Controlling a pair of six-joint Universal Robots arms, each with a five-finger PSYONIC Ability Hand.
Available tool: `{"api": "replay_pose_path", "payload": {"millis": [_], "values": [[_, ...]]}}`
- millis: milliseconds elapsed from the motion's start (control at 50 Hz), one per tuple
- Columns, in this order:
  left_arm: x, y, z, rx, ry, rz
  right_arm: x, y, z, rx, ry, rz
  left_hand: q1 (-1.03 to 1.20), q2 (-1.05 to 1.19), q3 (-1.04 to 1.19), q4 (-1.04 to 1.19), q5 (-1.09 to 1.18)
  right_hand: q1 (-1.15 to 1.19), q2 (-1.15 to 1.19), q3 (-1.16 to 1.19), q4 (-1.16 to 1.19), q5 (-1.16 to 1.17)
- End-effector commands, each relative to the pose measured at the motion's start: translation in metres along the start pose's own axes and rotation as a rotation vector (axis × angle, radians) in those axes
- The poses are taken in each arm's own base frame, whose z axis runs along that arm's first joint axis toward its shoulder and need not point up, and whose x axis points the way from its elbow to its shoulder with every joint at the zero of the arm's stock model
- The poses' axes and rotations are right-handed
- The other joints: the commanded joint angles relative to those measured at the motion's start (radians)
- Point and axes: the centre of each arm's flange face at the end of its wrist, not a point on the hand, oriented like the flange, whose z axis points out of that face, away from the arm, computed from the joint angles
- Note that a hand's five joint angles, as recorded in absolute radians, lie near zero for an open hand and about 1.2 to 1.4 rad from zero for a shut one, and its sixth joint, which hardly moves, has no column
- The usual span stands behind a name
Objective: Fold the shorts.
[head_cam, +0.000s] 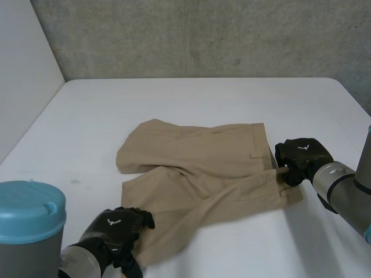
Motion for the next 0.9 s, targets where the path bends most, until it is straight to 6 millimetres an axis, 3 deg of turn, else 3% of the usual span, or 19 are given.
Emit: {"api": "replay_pose_path", "payload": {"millis": [20, 60, 120, 200, 360, 460, 620, 760, 900], "values": [[0.003, 0.010, 0.007, -0.045, 0.000, 0.016, -0.001, 0.002, -0.001, -0.007, -0.003, 0.002, 0.637, 0.636, 0.635, 0.636, 0.636, 0.440, 0.222, 0.209, 0.204, 0.228], [0.003, 0.007, 0.009, -0.026, 0.003, 0.017, -0.001, 0.002, -0.002, -0.007, -0.003, 0.002, 0.985, 0.985, 0.983, 0.985, 0.984, 0.440, 0.222, 0.209, 0.204, 0.228], [0.004, 0.003, 0.012, -0.013, 0.005, 0.028, -0.001, 0.002, -0.002, -0.005, -0.003, 0.001, 0.987, 0.987, 0.985, 0.987, 0.986, 0.440, 0.222, 0.209, 0.204, 0.228], [0.003, -0.020, 0.020, 0.061, -0.003, 0.061, -0.001, -0.002, -0.003, 0.007, -0.002, -0.020, 0.987, 0.987, 0.985, 0.987, 0.986, 0.440, 0.222, 0.209, 0.204, 0.228], [-0.030, -0.109, 0.071, 0.365, -0.149, 0.200, 0.002, -0.026, -0.002, 0.098, 0.016, -0.047, 0.987, 0.987, 0.985, 0.987, 0.986, 0.440, 0.222, 0.209, 0.204, 0.228], [-0.035, -0.148, 0.100, 0.482, -0.208, 0.304, 0.000, -0.044, 0.011, 0.182, 0.023, -0.070, 0.987, 0.987, 0.985, 0.987, 0.986, 0.440, 0.222, 0.209, 0.204, 0.228], [-0.048, -0.166, 0.165, 0.512, -0.259, 0.357, 0.012, -0.061, 0.051, 0.329, 0.151, -0.086, 0.987, 0.987, 0.985, 0.987, 0.986, 0.440, 0.222, 0.209, 0.204, 0.228], [-0.070, -0.178, 0.213, 0.620, -0.342, 0.413, 0.003, -0.053, 0.097, 0.381, 0.169, -0.153, 0.987, 0.987, 0.985, 0.987, 0.986, 0.440, 0.222, 0.209, 0.204, 0.228], [-0.074, -0.180, 0.248, 0.706, -0.361, 0.472, 0.004, -0.047, 0.136, 0.402, 0.212, -0.268, 0.987, 0.987, 0.985, 0.987, 0.986, 0.440, 0.222, 0.209, 0.204, 0.228]]}}
